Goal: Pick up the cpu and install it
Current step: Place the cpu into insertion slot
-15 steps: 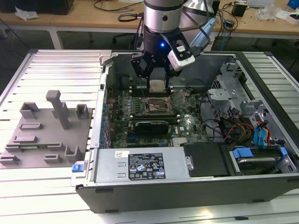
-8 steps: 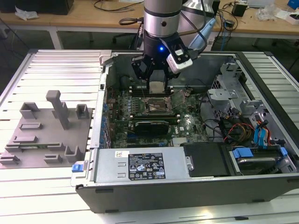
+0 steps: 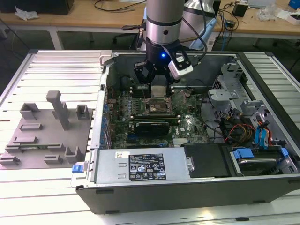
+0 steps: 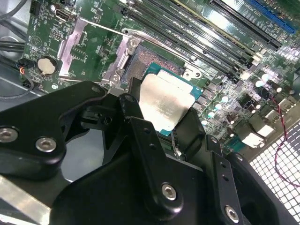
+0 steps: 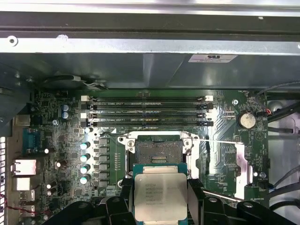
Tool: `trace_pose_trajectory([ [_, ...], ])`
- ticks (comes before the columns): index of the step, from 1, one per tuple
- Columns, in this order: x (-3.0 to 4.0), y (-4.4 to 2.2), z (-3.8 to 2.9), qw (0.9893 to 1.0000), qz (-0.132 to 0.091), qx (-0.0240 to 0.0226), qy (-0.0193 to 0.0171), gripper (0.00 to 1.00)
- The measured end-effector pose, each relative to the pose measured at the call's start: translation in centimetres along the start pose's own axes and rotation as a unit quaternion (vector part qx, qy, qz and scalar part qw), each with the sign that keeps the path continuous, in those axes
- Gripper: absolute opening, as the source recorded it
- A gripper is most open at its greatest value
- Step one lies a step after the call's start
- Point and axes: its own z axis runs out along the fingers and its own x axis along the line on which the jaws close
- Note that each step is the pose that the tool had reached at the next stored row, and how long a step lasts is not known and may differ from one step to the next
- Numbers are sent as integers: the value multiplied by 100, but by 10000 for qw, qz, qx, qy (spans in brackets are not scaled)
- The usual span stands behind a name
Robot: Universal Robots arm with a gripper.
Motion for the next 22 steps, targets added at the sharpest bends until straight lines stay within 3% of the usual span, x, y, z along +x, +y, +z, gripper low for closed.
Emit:
trace_pose_trajectory([
  [6,0,0,4,10000,0,0,0,55],
  [8,0,0,6,9999,171,5,-7,55],
  [10,0,0,6,9990,446,16,-18,55],
  [14,0,0,8,9960,892,32,-36,55],
  [18,0,0,9,9920,1260,46,-50,55],
  [21,0,0,10,9877,1559,57,-62,55],
  [22,0,0,11,9858,1676,62,-67,55],
])
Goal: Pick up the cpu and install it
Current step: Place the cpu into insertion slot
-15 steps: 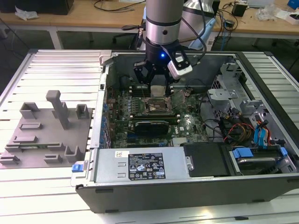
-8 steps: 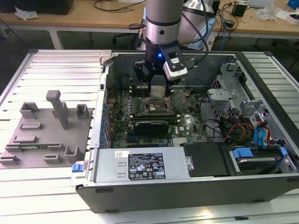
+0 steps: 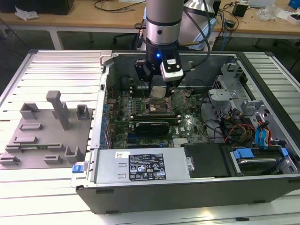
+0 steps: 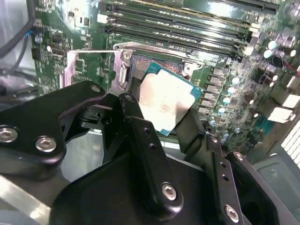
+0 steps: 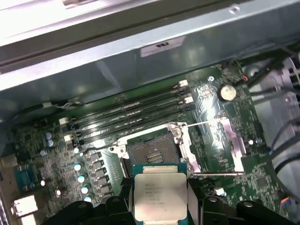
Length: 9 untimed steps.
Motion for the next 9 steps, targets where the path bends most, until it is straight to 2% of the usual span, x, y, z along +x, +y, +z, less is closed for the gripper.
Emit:
trace_pose_trajectory([
  [4,0,0,2,9994,352,13,-14,55],
  [7,0,0,4,9976,692,26,-27,55],
  [8,0,0,6,9945,1047,38,-42,55],
  [9,0,0,7,9924,1229,45,-49,55],
])
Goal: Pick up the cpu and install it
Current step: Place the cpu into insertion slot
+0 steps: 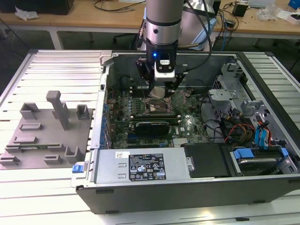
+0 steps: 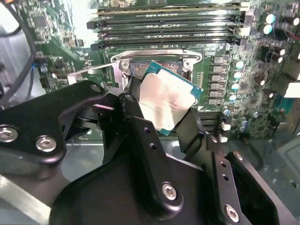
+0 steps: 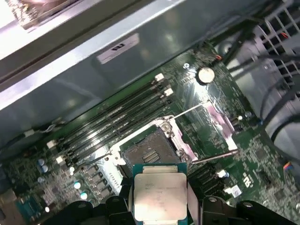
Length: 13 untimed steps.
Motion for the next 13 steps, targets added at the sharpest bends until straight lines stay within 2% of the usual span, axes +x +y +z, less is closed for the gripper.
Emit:
trace_pose_trajectory([
  [2,0,0,2,9995,330,12,-13,55],
  [4,0,0,3,9988,491,18,-20,55],
  [6,0,0,4,9976,686,26,-27,55],
  [8,0,0,5,9960,889,32,-35,55],
  [11,0,0,7,9923,1236,45,-49,55],
  [12,0,0,8,9899,1415,52,-56,55],
  [13,0,0,9,9884,1514,55,-60,55],
])
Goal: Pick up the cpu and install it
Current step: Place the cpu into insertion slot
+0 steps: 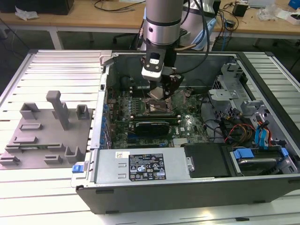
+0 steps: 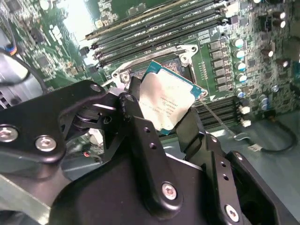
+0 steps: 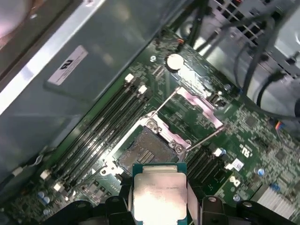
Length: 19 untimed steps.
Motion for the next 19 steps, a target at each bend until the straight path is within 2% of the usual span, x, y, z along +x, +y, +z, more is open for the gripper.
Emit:
trace_pose_trajectory([
  [3,0,0,2,9995,303,11,-12,55],
  [6,0,0,4,9980,625,23,-25,55],
  [9,0,0,6,9961,878,33,-35,55],
  [11,0,0,8,9937,1123,42,-45,55],
  [12,0,0,10,9911,1332,49,-53,55],
  [14,0,-1,12,9872,1594,59,-64,55],
  [15,0,0,13,9858,1676,62,-67,55],
  [17,0,-1,15,9809,1944,72,-78,55],
  [18,1,-1,16,9791,2032,75,-81,55],
  [19,1,-1,17,9762,2164,80,-87,55],
])
